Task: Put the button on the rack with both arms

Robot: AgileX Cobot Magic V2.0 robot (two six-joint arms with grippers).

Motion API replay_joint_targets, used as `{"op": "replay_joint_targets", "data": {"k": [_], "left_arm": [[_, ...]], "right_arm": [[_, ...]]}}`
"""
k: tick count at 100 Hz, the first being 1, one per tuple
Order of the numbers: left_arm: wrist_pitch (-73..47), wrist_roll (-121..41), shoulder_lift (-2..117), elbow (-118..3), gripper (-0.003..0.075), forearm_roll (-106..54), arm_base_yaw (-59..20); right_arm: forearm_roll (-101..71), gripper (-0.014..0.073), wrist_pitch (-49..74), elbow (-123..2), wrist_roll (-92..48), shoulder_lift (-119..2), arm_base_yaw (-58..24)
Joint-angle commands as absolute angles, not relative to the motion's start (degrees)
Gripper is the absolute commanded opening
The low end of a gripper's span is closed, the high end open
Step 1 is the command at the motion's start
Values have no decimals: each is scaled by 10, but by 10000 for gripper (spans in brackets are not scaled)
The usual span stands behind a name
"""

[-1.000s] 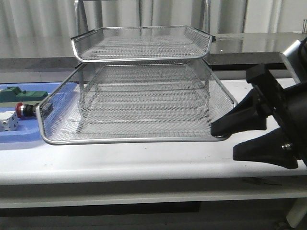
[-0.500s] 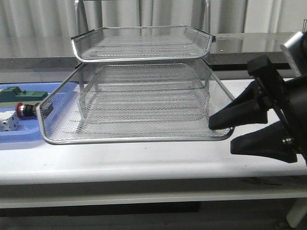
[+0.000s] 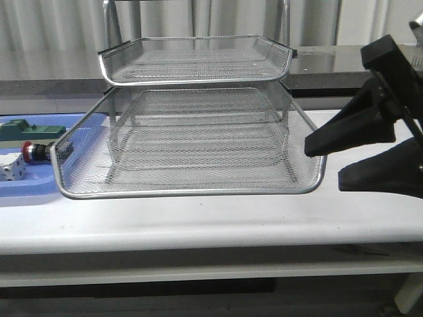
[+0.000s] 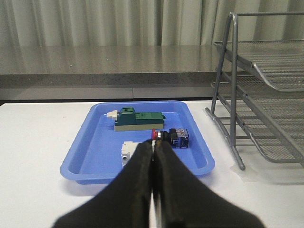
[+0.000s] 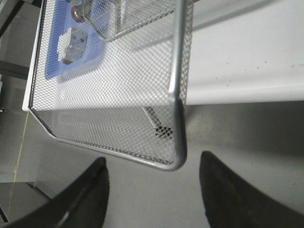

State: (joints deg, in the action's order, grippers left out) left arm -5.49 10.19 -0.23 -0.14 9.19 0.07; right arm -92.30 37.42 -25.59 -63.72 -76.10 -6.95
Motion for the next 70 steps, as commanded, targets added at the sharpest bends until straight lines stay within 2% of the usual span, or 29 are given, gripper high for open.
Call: {"op": "replay_joint_targets", "data": {"k": [1,36,70], "left_arm": [[-14,107,-20,30,-21,92,2],[-14,107,-20,30,-21,92,2],[-14,107,-20,30,-21,92,2]], "right_arm": [[-869,437,385,-264,-584,-716,-69],[-570,437,341,-288,-353,-579,-66],[-170,437,451,-417,-62,-489,-66]]}}
